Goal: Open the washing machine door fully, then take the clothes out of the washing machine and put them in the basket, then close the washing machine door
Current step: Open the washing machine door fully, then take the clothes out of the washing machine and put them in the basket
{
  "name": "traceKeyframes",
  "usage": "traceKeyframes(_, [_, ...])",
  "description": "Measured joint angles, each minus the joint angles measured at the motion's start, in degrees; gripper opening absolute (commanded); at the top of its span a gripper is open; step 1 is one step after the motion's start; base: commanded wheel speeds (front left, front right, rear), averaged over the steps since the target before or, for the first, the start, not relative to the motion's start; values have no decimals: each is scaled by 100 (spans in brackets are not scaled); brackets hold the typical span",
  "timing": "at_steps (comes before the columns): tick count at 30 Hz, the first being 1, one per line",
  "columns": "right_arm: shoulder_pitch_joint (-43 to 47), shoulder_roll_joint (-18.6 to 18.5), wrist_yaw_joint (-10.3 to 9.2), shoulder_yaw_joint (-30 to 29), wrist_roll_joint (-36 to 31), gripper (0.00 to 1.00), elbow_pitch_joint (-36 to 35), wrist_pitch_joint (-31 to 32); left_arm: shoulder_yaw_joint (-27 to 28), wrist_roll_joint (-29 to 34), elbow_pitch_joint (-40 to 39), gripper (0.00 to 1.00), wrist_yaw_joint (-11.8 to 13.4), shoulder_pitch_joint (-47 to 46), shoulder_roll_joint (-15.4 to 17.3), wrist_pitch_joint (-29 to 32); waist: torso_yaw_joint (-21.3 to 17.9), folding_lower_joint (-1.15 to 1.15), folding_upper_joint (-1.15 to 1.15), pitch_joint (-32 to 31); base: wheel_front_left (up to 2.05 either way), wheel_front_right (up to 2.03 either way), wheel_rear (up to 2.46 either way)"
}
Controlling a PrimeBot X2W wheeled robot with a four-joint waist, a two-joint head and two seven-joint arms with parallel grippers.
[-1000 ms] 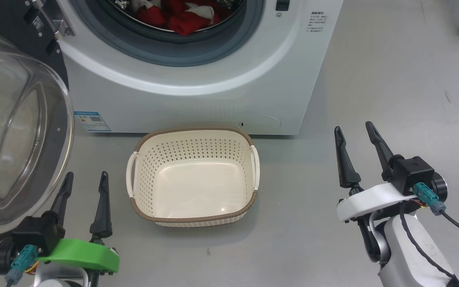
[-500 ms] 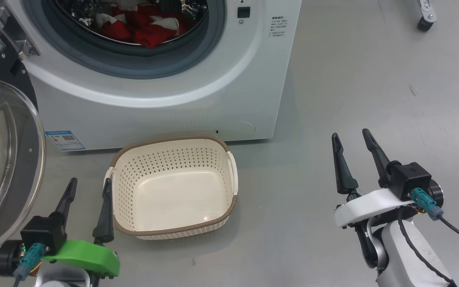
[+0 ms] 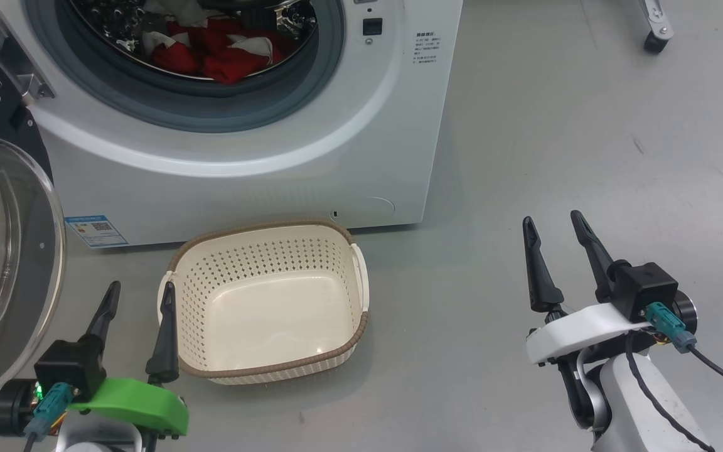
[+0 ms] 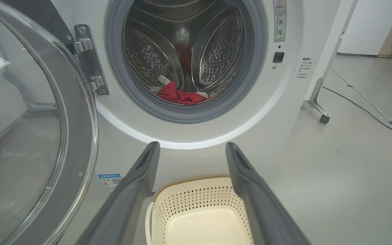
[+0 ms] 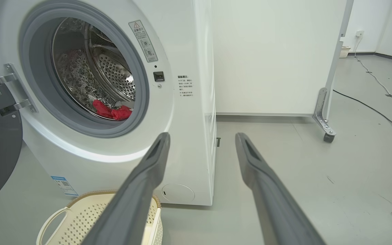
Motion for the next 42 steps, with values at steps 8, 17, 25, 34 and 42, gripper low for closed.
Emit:
traceKeyframes(8, [16,0,-46,19,24,100,3,0,30,36,18,100,9,-1,-24,42,-1,0,0,-16,0,0,0])
traceKeyframes(17, [17,0,-48,33,24,100,26,0,121,57,35,100,24,-2,-58,40,-9,0,0,-22,0,0,0])
traceKeyframes(25, [18,0,-55,52,24,100,64,0,162,76,37,100,24,-7,-110,4,-14,0,0,-27,11,-11,0])
traceKeyframes(34, [18,0,-55,67,24,100,97,0,166,76,13,100,25,-23,-183,-68,-10,0,0,-39,46,-46,0])
traceKeyframes(42, [18,0,-55,82,24,100,136,0,169,76,49,100,25,-27,-194,-69,-10,0,0,-69,80,-80,0])
